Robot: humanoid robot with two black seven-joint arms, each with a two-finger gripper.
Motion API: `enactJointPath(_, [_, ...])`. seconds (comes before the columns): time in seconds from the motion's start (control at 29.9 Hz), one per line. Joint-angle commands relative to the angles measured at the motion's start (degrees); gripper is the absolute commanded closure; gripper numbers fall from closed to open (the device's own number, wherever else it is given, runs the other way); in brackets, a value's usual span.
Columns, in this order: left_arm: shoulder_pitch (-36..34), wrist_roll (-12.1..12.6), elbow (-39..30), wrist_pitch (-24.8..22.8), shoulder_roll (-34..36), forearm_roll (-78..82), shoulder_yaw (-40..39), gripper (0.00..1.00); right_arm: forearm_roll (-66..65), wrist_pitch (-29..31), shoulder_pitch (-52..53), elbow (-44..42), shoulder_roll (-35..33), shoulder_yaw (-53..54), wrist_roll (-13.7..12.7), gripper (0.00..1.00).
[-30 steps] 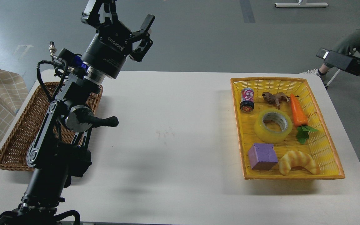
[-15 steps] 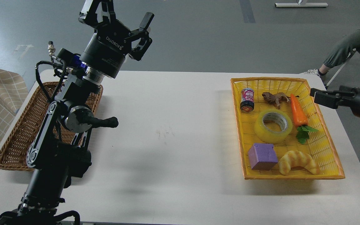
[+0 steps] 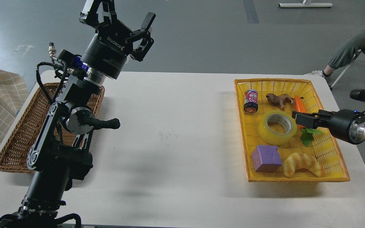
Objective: Place and transfer tape with both arms
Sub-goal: 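Move the right gripper in from the side toward the tape roll in the tray, then insert the right gripper into the yellow tape roll's hole and close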
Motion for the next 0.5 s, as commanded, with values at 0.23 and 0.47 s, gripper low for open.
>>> enactJointPath(0.23, [0.0,0.0,0.2,-0.3,0.0,-0.1,-0.1,0.02,-0.6,0.0,3.8,-6.0,2.4,-5.0,0.0,0.00])
enactJointPath(0.47, [0.1,0.0,0.2,-0.3,0.0,-0.1,-0.1,0.02,-0.7,0.0,7.3,-8.4,3.2,-8.2,0.1,0.00])
